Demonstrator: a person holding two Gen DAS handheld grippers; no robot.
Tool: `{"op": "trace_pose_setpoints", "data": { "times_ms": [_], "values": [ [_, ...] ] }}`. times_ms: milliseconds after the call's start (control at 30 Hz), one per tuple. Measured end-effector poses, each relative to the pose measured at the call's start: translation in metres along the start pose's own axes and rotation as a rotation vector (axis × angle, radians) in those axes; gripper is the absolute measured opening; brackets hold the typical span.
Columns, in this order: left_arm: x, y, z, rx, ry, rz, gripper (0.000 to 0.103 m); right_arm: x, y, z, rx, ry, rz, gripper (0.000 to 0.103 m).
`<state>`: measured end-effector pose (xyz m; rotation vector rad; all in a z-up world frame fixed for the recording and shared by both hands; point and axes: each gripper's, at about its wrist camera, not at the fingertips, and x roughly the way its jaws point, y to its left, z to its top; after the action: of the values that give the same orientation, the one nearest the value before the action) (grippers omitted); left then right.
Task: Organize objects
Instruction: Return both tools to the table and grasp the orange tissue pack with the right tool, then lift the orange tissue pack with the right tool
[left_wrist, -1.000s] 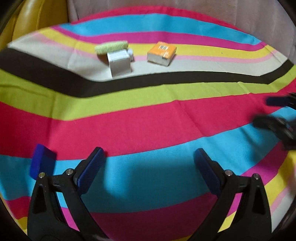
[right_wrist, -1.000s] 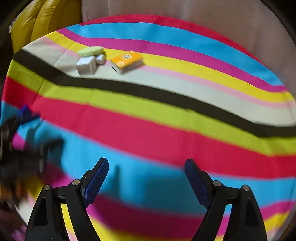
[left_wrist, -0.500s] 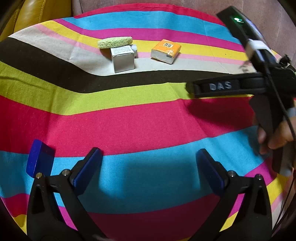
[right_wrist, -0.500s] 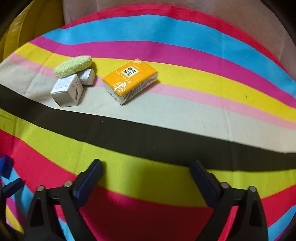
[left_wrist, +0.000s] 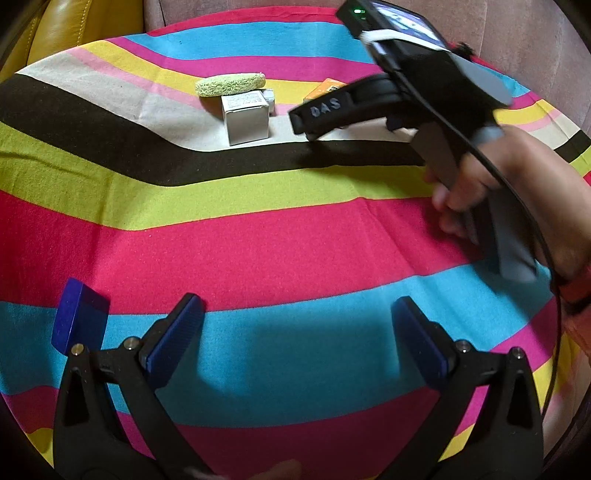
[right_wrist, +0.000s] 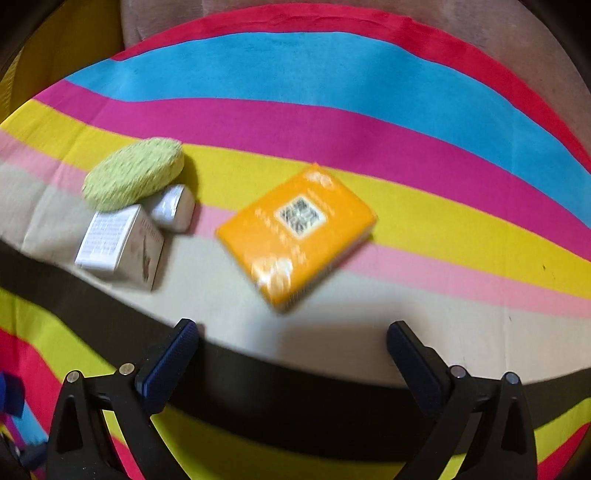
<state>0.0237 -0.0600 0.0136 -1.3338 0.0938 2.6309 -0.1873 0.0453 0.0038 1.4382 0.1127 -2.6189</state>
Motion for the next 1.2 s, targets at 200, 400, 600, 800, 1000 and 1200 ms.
{"op": "trace_pose_setpoints", "data": {
  "times_ms": [200, 400, 600, 800, 1000, 1200],
  "values": [
    [0.001, 0.001, 0.001, 0.000, 0.000, 0.000, 0.103, 0.015, -0.001, 0.023, 0.016, -0.016, -0.013, 0.103],
    [0.001, 0.001, 0.001, 0.000, 0.000, 0.000, 0.103, 0.020, -0.006, 0.031, 0.033, -0.044, -0.026, 0.102],
    [0.001, 0.001, 0.001, -0.002, 0.000, 0.001, 0.103, 0.002, -0.004, 0.018, 0.014, -0.089, -0.026, 0.060],
    [0.001, 0.001, 0.001, -0.002, 0.001, 0.001, 0.103, -0.022, -0.016, -0.010, 0.013, -0.068, -0.014, 0.057],
    [0.001, 0.001, 0.001, -0.002, 0.001, 0.001, 0.103, -0.048, -0.033, -0.043, 0.016, -0.047, -0.010, 0.057],
    [0.001, 0.000, 0.000, -0.003, 0.000, 0.002, 0.103, -0.073, -0.045, -0.077, 0.012, -0.049, -0.014, 0.057]
  ]
}}
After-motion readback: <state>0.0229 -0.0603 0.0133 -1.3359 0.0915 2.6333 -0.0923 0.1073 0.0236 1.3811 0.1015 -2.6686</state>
